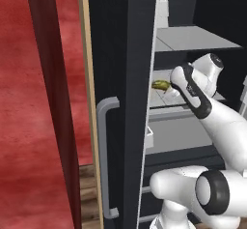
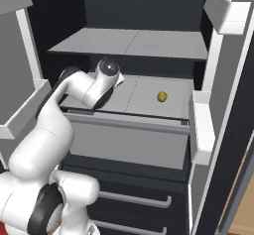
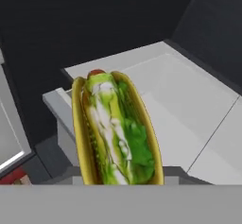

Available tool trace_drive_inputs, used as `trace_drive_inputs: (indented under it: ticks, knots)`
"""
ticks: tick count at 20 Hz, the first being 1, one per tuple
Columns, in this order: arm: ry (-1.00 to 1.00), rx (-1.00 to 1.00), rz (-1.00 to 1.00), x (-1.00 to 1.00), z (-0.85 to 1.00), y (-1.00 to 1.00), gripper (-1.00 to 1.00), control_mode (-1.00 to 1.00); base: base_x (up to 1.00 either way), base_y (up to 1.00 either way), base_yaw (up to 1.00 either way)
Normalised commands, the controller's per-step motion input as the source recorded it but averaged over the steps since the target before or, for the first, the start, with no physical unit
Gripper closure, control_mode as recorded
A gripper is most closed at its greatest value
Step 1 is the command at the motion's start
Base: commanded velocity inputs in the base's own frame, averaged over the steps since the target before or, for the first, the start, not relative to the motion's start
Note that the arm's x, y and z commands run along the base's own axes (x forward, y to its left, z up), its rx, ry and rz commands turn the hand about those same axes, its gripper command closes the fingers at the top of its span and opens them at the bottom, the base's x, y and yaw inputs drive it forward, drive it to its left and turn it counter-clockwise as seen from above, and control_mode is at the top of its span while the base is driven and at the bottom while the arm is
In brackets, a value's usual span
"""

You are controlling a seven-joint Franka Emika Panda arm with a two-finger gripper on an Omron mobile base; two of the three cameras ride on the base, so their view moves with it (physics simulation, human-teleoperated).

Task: Move the tacos and lemon from the second highest shelf to the top shelf to make space. Then, place the pitcher from the counter on the cleared second highest shelf.

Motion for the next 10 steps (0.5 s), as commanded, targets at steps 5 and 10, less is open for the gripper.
trace_drive_inputs:
  ticks: [5,10]
  knots:
    - [-0.22,0.00,0.00,-0.35,0.87,0.00,1.00,-1.00,0.00,0.00,0.00]
    - [-0.21,0.00,0.00,-0.05,0.80,0.00,1.00,-1.00,0.00,0.00,0.00]
